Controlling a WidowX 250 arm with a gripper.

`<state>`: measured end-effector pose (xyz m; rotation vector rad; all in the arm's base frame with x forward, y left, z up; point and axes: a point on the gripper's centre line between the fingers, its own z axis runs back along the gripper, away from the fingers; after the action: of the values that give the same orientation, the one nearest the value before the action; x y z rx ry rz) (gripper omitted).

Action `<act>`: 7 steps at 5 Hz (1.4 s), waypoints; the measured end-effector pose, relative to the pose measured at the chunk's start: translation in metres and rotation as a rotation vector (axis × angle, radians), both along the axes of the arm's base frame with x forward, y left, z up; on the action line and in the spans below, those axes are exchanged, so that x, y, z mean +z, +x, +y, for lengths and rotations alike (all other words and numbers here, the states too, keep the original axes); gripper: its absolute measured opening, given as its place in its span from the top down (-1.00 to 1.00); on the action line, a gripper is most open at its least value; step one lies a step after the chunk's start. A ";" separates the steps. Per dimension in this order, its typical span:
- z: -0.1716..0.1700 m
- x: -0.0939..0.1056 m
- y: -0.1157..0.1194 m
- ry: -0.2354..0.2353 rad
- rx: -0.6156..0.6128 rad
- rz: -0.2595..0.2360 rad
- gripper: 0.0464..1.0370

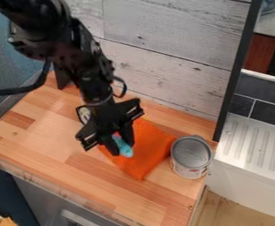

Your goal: Pick up the blue spatula and place it to the left of the orange napkin

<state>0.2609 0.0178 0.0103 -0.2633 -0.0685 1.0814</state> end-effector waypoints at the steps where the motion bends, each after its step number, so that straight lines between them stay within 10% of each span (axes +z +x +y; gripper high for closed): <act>1: -0.005 0.004 0.016 -0.166 -0.006 0.000 0.43; 3: -0.004 -0.016 0.047 -0.364 0.023 0.073 0.43; 7: 0.037 -0.036 0.045 -0.322 0.156 0.102 0.43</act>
<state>0.3063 0.0546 -0.0260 -0.4979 0.1806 1.2592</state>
